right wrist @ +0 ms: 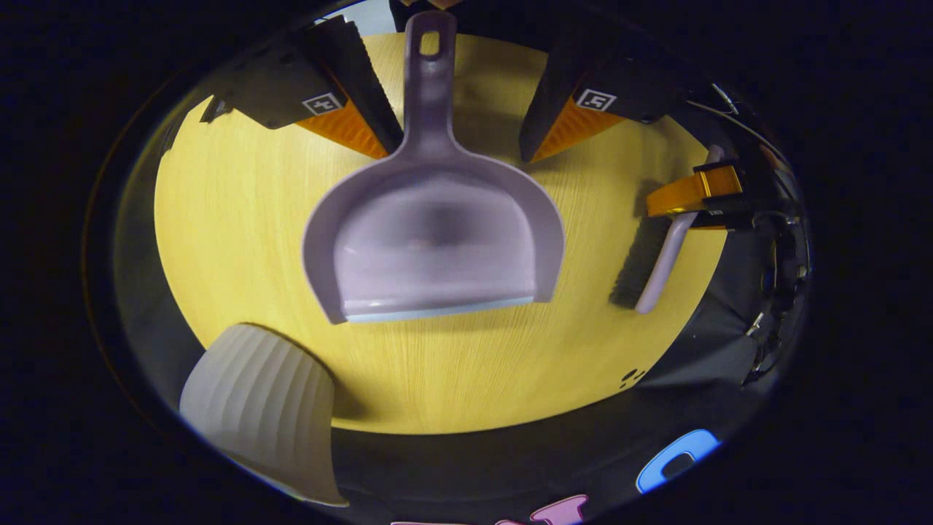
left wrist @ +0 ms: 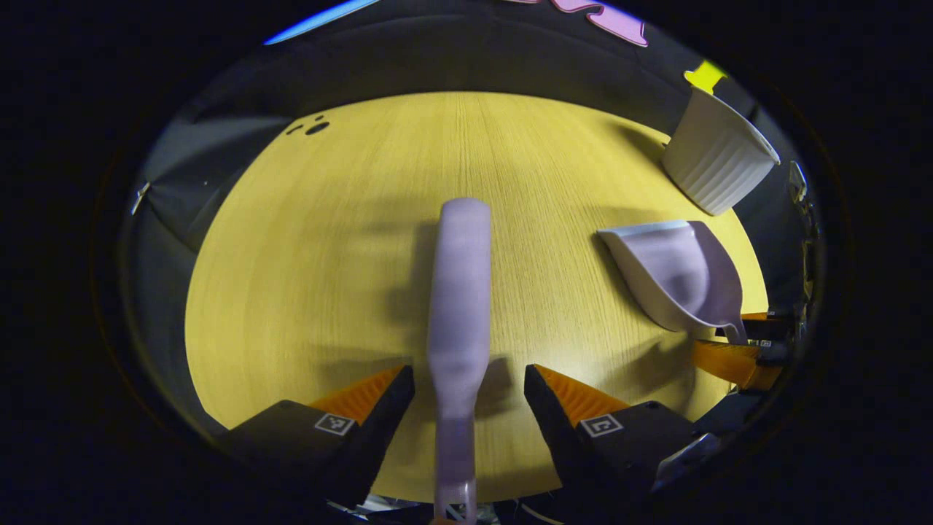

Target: Pick up the small broom and dustpan from the desktop, sweep the trash into the dustpan with the broom, and then empty the trash into the garbage bin.

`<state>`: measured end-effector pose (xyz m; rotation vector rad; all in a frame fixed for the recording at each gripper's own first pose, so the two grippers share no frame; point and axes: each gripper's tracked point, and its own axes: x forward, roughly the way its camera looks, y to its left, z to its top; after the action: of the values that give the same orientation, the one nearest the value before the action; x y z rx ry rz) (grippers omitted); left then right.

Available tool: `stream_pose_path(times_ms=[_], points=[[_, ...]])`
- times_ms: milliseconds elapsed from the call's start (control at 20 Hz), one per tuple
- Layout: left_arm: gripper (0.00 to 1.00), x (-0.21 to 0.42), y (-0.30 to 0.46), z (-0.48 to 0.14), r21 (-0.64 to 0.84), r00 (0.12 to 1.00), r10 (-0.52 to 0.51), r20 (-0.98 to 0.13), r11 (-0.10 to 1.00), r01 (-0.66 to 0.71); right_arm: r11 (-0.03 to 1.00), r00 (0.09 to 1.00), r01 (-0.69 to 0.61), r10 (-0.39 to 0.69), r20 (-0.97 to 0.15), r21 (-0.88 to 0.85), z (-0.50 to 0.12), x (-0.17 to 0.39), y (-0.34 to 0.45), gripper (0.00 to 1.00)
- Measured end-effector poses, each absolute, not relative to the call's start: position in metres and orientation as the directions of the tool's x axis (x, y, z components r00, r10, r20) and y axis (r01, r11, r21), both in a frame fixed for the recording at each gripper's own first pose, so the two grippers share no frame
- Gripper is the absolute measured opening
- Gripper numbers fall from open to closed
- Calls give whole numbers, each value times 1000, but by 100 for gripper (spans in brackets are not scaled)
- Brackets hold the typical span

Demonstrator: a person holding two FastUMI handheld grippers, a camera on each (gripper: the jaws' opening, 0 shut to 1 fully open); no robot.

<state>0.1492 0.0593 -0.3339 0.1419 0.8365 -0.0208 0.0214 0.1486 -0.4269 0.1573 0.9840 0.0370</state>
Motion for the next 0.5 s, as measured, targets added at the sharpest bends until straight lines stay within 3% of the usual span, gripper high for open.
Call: stream_pose_path(times_ms=[300,500], points=[[96,110,55,-213,213,911,71,-406,977,19,991,822,97,-25,-569,97,-294,20,114,99],[95,65,30,-136,145,987,4,-161,989,20,993,939,103,-75,-336,65,-190,-2,103,99]])
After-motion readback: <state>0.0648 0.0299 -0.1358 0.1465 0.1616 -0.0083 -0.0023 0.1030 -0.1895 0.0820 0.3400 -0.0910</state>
